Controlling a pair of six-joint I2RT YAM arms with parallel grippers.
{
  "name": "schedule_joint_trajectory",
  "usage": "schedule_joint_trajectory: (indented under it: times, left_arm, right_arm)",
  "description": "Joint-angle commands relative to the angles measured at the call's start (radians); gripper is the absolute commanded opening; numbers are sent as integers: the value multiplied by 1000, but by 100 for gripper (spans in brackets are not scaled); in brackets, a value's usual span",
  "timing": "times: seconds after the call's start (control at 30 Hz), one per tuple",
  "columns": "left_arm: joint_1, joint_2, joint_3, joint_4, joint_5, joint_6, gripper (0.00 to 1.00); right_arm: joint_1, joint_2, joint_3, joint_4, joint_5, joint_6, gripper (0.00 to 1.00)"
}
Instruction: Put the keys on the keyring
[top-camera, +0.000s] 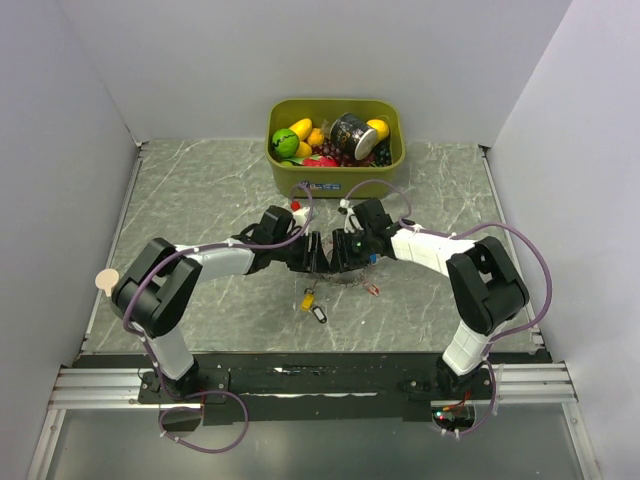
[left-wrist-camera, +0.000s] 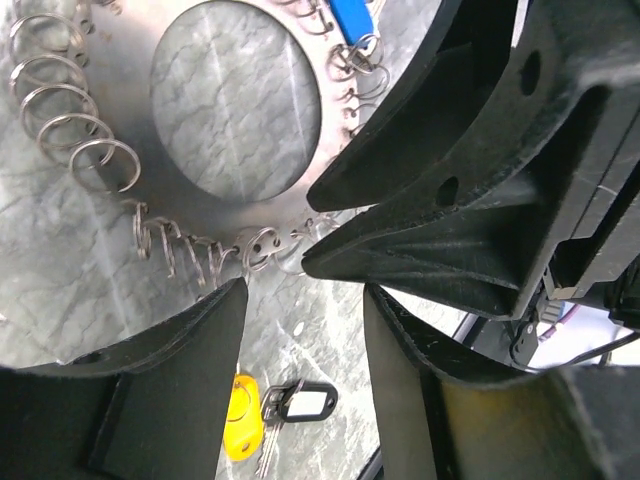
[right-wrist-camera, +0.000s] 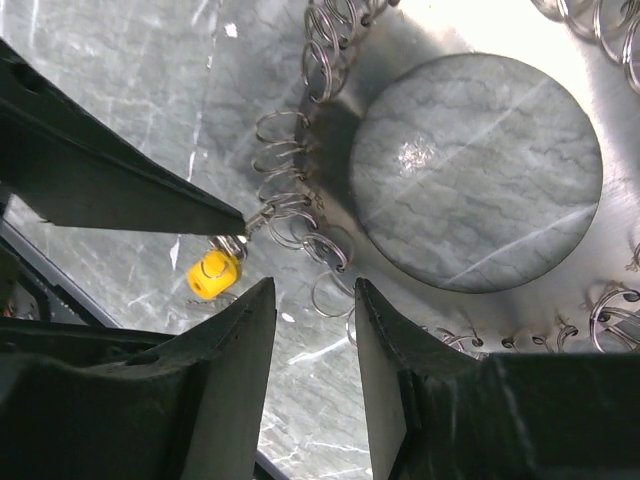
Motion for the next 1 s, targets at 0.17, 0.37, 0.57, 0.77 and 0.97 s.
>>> schedule_joint_trajectory:
  times: [0.17,0.37,0.57,0.77,0.97]
  left_arm:
    - [-18,-1,2,66,48,-4,56]
    - [-16,-23,-9,78,41,-10,56]
    - [-18,-23,-20,96,41,-27,56]
    - [-18,-34,-28,92,36,-30,56]
    - [-16,-64,-49,101,30,-43,56]
  right_arm:
    - [19,-70,-8,-53,98,-42,45]
    - [61,-125,-63,-67,230,-85,45]
    - [125,-157,-85,-70,304,-123,45]
    - [197,-143,-76,-81,431,-142,45]
    - [256,-131,-73,-71,523,-151,45]
